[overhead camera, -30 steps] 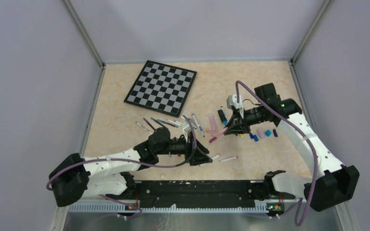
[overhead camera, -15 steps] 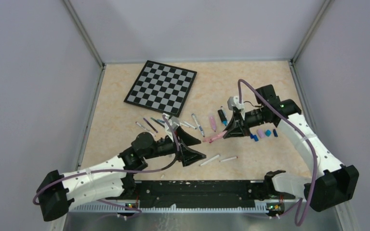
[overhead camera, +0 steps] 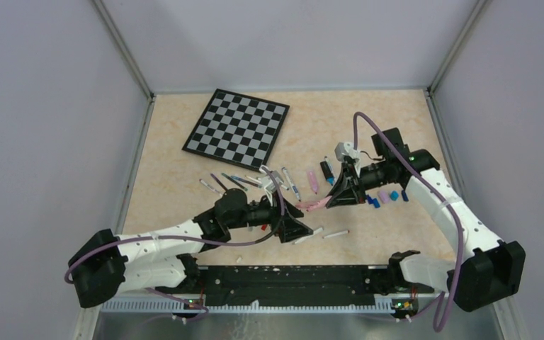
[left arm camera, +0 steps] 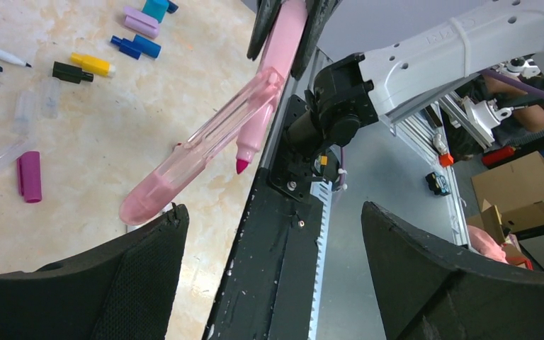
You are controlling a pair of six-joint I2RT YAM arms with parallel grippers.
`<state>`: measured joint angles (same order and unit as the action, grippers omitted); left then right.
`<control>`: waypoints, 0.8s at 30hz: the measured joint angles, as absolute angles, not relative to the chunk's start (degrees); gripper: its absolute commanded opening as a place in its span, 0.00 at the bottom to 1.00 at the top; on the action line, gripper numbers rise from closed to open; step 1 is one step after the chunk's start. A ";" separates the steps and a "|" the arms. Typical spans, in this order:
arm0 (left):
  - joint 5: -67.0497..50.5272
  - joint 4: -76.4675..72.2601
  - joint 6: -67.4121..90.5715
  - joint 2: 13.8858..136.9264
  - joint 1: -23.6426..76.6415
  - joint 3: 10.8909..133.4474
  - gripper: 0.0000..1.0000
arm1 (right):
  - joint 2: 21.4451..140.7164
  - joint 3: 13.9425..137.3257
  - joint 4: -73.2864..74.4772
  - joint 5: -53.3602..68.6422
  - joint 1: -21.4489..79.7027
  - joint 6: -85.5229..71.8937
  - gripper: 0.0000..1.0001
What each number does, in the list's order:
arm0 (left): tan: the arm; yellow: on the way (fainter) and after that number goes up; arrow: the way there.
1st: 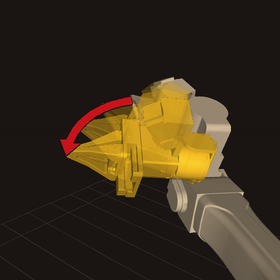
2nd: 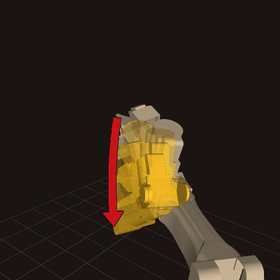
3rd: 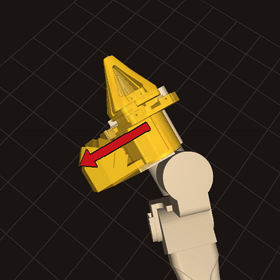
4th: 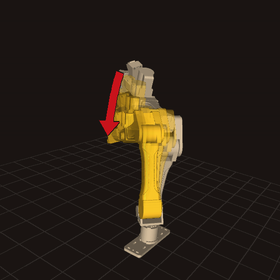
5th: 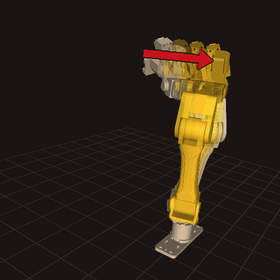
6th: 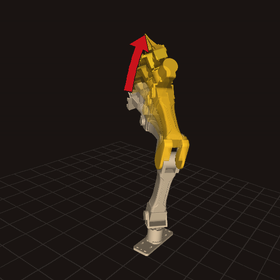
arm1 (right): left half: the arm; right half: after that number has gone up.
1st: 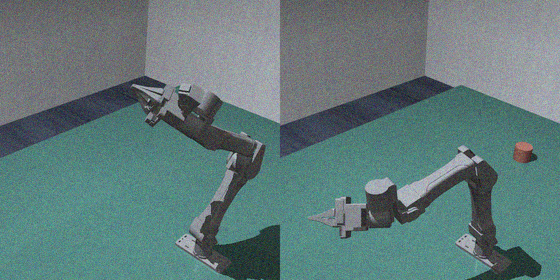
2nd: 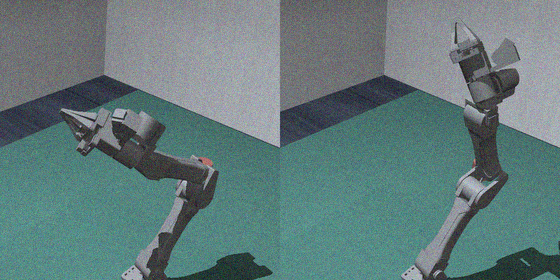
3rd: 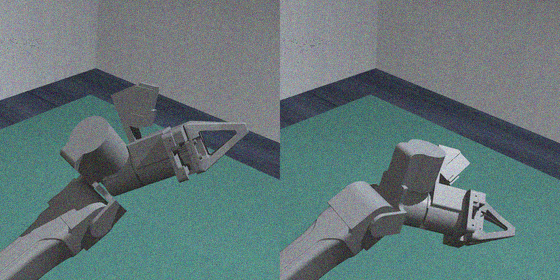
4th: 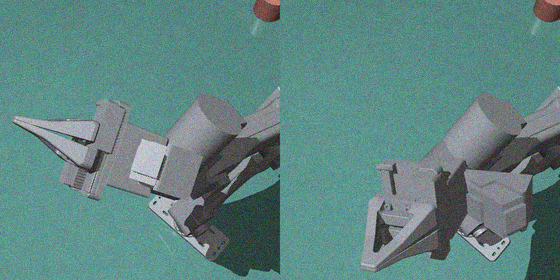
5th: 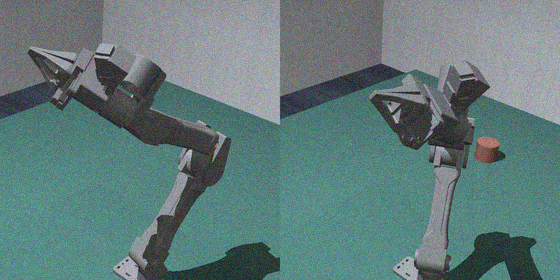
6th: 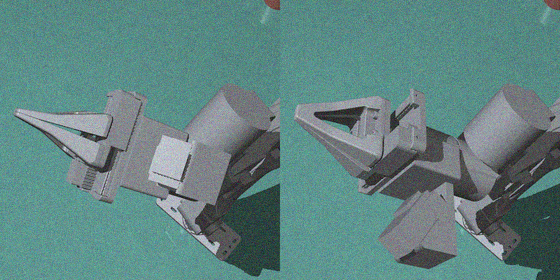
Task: Open the pen caps
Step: Adjust the pen.
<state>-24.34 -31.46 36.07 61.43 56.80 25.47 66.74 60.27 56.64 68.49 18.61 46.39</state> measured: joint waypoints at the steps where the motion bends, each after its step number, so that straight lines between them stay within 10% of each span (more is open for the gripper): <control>1: -24.27 -31.48 36.10 61.71 56.80 25.78 0.92 | 66.74 59.94 56.34 68.84 18.61 46.13 0.00; 24: -26.33 -34.65 38.87 69.14 56.77 30.98 0.65 | 66.65 55.48 48.58 72.55 19.73 37.28 0.00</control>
<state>-26.33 -34.65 38.87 69.14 56.77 30.98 66.65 55.48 48.58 72.55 19.73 37.28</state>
